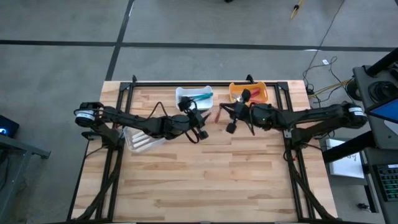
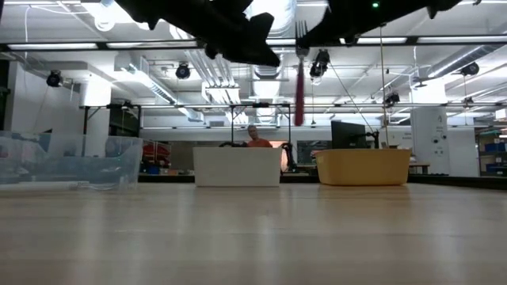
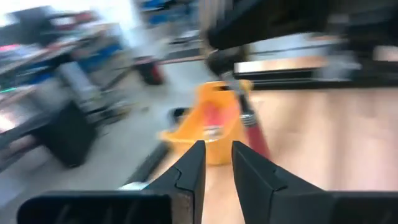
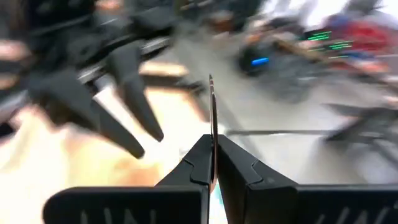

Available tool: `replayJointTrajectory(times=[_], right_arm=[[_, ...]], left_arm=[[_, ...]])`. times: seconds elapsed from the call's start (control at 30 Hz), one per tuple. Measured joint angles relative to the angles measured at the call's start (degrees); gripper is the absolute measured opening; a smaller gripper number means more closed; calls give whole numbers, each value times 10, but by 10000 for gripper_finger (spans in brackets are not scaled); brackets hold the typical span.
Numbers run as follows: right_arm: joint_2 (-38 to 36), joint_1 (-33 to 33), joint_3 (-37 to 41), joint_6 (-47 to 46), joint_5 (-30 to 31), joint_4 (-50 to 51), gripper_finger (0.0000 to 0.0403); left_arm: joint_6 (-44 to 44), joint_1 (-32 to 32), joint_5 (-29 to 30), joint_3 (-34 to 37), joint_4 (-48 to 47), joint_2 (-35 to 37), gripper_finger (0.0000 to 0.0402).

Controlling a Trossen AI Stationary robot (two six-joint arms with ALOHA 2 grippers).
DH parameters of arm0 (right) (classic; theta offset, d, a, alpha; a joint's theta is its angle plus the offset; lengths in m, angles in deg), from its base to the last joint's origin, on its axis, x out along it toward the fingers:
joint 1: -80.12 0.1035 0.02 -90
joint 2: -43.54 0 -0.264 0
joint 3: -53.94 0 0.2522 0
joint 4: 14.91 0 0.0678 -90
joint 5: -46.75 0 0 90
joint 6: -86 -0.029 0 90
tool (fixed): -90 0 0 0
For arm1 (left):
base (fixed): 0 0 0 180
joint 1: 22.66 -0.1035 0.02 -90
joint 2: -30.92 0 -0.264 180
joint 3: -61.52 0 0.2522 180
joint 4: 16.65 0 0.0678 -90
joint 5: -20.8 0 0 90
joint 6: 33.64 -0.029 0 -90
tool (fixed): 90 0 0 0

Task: Sort silverware by color (type)
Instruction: Put the pink fork into the yellow bin

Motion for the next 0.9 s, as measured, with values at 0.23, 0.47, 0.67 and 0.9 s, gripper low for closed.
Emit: replayJointTrajectory(times=[0.23, 0.47, 0.67, 0.9], right_arm=[[-63, -48, 0, 2, -309, 231, 8], [-46, -51, 0, 1, -369, 260, 8], [-2, -51, 0, 15, -369, 184, 8], [46, -51, 0, 47, -369, 85, 8]], left_arm=[[-30, -14, -346, 3, -44, 2, 70], [27, -41, -402, 56, -11, -1, 78], [107, -62, -460, 114, 118, -19, 102], [137, -63, -462, 123, 207, -66, 141]])
